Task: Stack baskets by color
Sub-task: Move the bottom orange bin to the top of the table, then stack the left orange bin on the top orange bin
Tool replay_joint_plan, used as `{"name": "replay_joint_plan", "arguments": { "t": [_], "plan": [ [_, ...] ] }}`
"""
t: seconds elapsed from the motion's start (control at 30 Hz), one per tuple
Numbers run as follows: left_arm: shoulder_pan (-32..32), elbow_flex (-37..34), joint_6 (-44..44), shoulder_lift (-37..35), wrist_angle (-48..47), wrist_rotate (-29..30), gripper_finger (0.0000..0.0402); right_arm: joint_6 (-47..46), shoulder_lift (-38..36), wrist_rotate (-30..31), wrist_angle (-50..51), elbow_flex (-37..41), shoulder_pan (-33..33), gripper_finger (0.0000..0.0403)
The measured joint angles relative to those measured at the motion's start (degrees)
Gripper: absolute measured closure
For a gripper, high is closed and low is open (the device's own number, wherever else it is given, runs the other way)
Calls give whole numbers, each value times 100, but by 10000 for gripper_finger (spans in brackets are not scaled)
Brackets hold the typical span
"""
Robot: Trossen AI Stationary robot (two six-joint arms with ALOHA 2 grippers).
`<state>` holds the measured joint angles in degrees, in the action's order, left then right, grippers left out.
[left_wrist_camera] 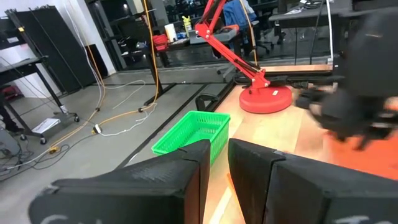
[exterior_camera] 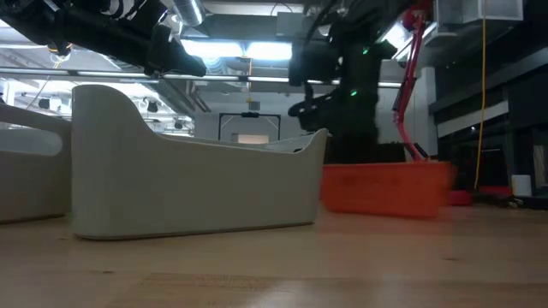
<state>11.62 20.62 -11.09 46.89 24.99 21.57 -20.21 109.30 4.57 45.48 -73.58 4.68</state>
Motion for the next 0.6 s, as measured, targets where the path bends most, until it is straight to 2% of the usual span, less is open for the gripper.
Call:
{"name": "replay_joint_plan", "arguments": {
  "t": [0.1,0.27,0.4,0.5,0.6],
  "plan": [
    [0,0,0,0,-6,0,349,553,0,525,-649,0,286,319],
    [0,0,4,0,-7,0,349,1133,2,534,-2208,0,632,319],
    [0,0,6,0,-9,0,349,1241,2,424,-3196,-3,762,319],
    [0,0,11,0,-9,1,349,1244,-9,84,-3241,-9,755,319],
    [-2,0,220,0,10,0,349,1193,-17,-278,-2634,-64,696,319]
  ]
}}
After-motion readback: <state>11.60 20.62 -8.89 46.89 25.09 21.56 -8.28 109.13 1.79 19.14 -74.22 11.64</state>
